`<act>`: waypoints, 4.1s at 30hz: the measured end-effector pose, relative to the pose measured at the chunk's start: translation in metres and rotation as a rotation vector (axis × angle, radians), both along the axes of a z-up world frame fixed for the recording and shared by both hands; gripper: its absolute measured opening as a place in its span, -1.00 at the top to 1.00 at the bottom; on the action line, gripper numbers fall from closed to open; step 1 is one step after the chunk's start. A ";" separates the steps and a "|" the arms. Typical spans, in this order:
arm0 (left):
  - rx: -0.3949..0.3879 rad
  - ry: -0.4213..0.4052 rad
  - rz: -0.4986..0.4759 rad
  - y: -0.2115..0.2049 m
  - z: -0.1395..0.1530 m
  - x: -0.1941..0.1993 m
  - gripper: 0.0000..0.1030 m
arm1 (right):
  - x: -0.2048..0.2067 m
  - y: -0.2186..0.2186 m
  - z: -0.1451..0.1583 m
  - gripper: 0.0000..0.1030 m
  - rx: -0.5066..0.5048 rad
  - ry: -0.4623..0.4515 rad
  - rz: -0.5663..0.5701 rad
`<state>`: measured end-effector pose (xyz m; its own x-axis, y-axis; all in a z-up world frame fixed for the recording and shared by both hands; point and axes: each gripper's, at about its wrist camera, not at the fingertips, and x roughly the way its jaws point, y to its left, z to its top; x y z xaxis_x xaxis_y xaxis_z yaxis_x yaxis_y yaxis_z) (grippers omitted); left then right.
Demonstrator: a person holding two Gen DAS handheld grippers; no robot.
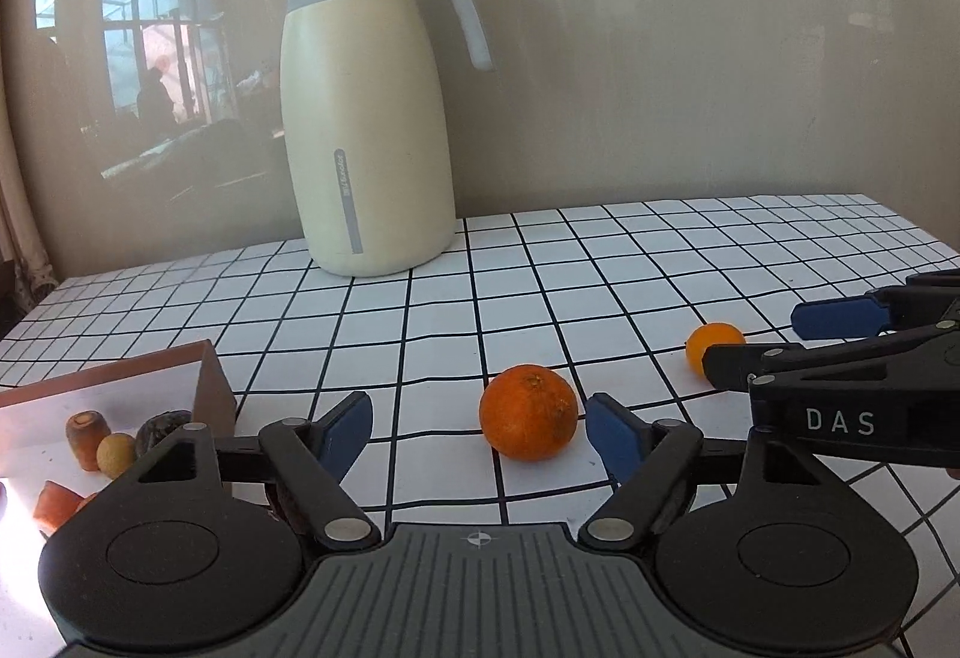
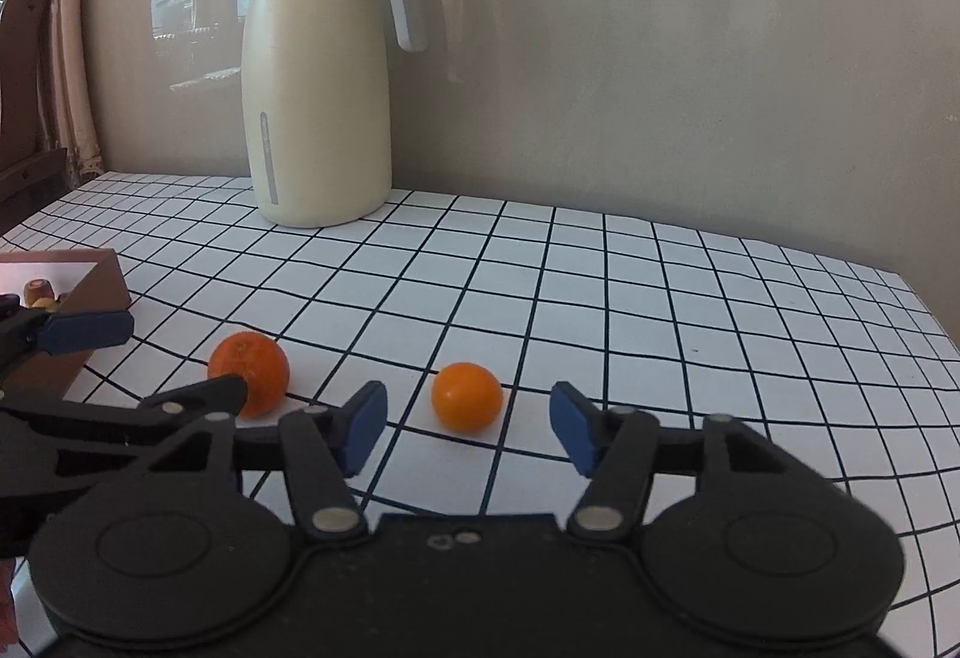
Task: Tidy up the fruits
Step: 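Grasp the large orange with the left tool while the right tool grasps the tangerine, then carry the large orange and tangerine over the box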
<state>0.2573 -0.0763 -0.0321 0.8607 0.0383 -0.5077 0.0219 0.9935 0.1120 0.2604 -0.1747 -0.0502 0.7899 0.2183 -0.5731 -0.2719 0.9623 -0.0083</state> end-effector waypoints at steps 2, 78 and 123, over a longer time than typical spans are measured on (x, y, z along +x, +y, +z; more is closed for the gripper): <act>-0.004 0.019 0.000 -0.003 -0.004 0.007 -0.51 | 0.006 0.000 -0.006 0.11 0.001 0.017 0.003; 0.001 -0.132 0.059 0.093 0.047 -0.207 0.20 | -0.185 0.048 0.047 0.56 0.017 -0.044 0.246; 0.031 -0.217 0.426 0.270 0.070 -0.204 0.20 | -0.142 0.199 0.090 0.56 0.142 -0.235 0.421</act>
<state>0.0535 0.1942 0.0375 0.8511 0.4231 -0.3108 -0.4137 0.9050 0.0991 0.1186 0.0247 0.0394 0.7206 0.6090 -0.3314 -0.6436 0.7653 0.0071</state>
